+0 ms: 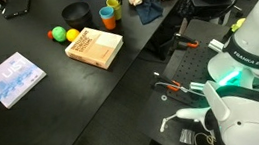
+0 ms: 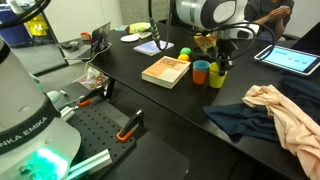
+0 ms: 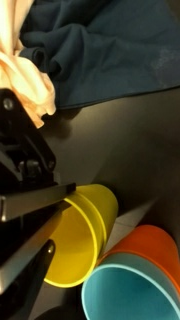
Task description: Unstack the cups
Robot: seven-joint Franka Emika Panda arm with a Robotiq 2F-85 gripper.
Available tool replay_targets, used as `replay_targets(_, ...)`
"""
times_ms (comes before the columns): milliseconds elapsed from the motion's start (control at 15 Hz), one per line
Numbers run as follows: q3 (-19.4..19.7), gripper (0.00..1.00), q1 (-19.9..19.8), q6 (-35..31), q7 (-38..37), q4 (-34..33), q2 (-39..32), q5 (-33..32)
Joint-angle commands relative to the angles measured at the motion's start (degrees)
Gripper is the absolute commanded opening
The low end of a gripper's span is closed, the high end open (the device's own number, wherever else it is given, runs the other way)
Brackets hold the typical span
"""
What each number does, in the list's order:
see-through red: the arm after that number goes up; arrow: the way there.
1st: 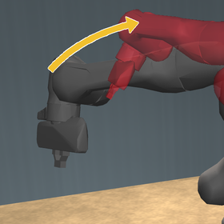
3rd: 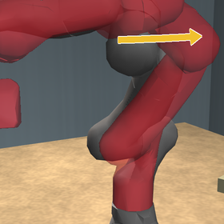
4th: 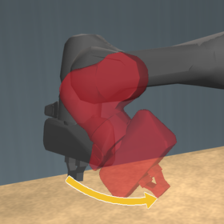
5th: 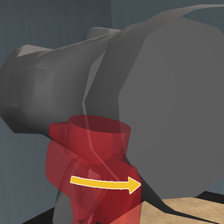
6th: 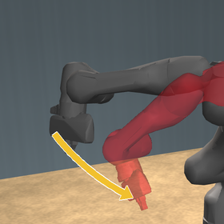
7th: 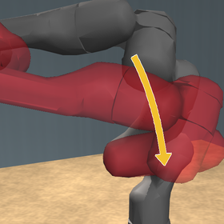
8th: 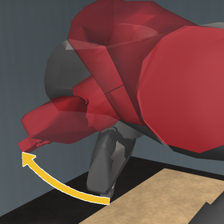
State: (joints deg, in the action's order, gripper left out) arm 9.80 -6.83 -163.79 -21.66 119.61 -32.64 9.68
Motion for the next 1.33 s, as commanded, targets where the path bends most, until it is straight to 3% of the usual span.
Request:
replay_targets(0,-0.45,0.39,-0.54,0.59,1.17,-0.54,0.05,1.88)
replay_targets(467,0.65,0.92,0.59,2.64,0.56,-1.46,0.41,1.05)
replay_targets(533,0.84,0.98,0.79,3.17,0.43,-1.79,0.35,0.84)
replay_targets(667,1.14,1.0,1.14,4.25,0.33,-2.24,0.32,0.45)
replay_targets(733,1.1,0.81,1.14,4.77,0.39,-2.46,0.31,0.41)
replay_targets(867,1.28,0.73,1.44,5.36,0.39,-2.82,0.25,0.02)
replay_targets(1267,1.6,0.27,1.99,6.59,0.17,-3.27,0.28,-0.58)
